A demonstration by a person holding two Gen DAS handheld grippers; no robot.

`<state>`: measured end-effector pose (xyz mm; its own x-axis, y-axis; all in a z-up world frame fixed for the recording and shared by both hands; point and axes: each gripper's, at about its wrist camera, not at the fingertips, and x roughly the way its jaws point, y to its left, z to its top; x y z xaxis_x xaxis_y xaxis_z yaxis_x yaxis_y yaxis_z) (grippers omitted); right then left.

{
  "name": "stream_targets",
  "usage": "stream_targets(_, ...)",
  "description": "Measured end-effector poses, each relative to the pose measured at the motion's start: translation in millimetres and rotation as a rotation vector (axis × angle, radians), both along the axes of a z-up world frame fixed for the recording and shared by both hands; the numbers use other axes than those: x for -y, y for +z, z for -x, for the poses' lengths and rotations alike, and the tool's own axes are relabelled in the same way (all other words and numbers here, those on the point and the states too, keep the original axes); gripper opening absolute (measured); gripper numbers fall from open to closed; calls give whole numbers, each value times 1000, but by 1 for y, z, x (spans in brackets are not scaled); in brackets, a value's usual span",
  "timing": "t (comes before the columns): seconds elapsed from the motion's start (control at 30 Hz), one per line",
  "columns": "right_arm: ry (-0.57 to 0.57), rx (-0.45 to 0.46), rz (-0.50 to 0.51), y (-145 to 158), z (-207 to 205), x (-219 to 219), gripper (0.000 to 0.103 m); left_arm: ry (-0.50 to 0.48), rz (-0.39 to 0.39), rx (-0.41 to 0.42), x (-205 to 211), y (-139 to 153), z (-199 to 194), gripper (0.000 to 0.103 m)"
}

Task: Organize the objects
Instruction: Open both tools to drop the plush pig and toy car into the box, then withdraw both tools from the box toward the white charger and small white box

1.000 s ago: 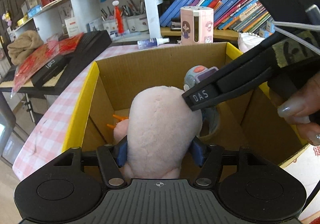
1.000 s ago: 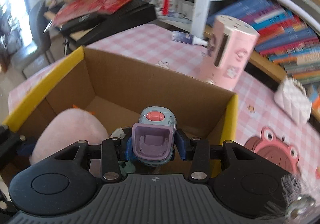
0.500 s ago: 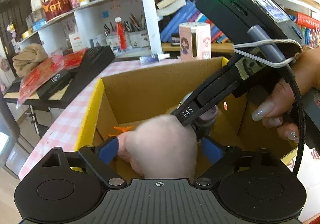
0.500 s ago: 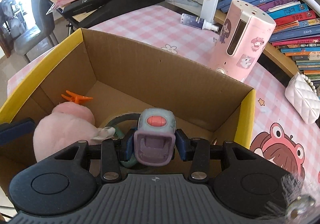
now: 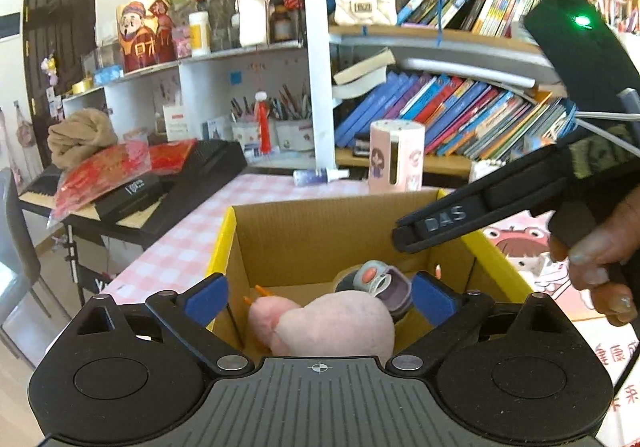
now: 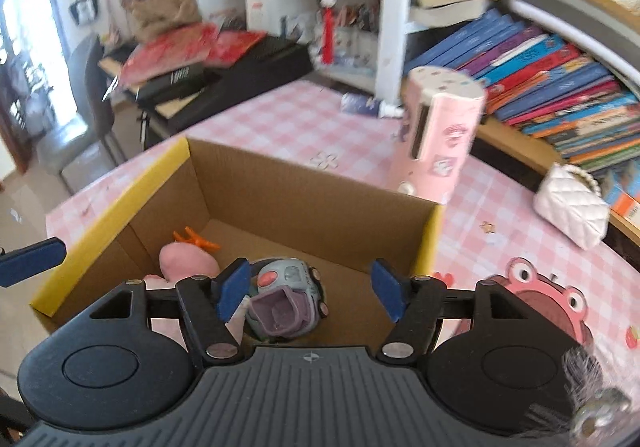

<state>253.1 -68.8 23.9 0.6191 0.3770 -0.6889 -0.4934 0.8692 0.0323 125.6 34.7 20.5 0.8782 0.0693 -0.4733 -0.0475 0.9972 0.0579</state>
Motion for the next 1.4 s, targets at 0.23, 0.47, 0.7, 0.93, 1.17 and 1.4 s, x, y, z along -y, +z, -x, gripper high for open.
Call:
stream_targets(0.23, -89, 35, -16, 11, 43, 17, 65, 4, 3, 8, -2, 2, 23, 100)
stream_targets(0.47, -229, 118, -54, 12, 99, 39, 70, 32, 31, -6, -10, 1, 56, 100)
stream_targets(0.7, -333, 165, -40, -5, 162, 56, 77, 10, 33, -32, -12, -4, 91, 100)
stream_targets(0.93, -377, 66, 1, -32, 199, 53, 77, -5, 11, -69, -10, -9, 113, 100)
stream_targets(1.17, -404, 74, 16, -35, 219, 53, 77, -19, 1, -66, -10, -9, 132, 100)
stream_targets(1.4, -407, 86, 18, -33, 235, 52, 77, -37, 2, -65, -11, -8, 143, 100)
